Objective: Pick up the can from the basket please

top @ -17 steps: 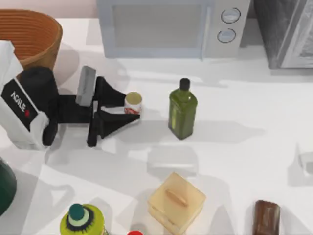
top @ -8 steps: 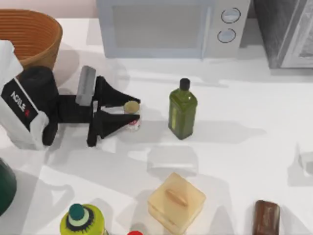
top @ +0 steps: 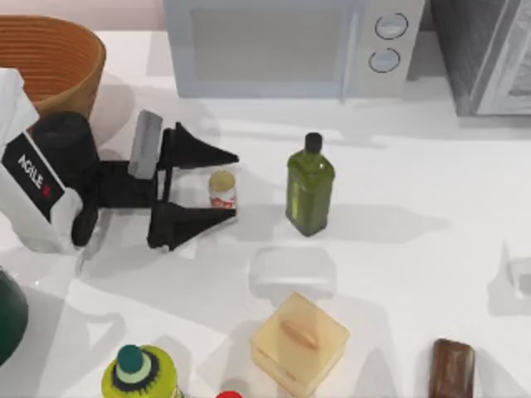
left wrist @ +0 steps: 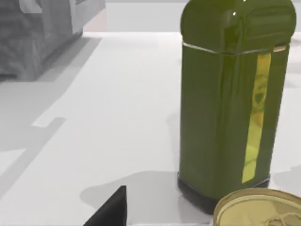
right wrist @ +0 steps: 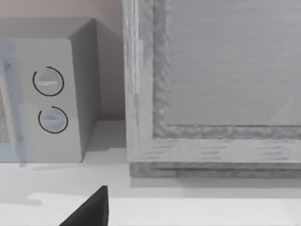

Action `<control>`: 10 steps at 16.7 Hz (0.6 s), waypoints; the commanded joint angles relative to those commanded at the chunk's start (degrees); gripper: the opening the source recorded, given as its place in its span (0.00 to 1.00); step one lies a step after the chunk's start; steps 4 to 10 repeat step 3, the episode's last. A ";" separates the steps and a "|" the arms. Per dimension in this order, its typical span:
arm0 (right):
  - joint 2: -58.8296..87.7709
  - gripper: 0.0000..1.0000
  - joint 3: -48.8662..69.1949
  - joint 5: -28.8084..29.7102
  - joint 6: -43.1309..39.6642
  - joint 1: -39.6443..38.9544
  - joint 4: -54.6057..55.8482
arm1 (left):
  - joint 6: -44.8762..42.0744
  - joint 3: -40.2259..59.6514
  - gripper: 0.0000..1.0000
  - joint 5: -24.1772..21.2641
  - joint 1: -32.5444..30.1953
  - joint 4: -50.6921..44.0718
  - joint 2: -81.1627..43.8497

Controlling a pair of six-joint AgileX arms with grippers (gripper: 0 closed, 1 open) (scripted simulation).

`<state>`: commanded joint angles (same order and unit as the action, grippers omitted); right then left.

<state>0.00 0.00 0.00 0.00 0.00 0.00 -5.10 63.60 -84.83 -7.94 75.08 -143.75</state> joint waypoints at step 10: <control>0.00 1.00 0.00 0.00 0.00 0.00 0.00 | 0.00 0.00 1.00 0.00 0.00 0.00 0.00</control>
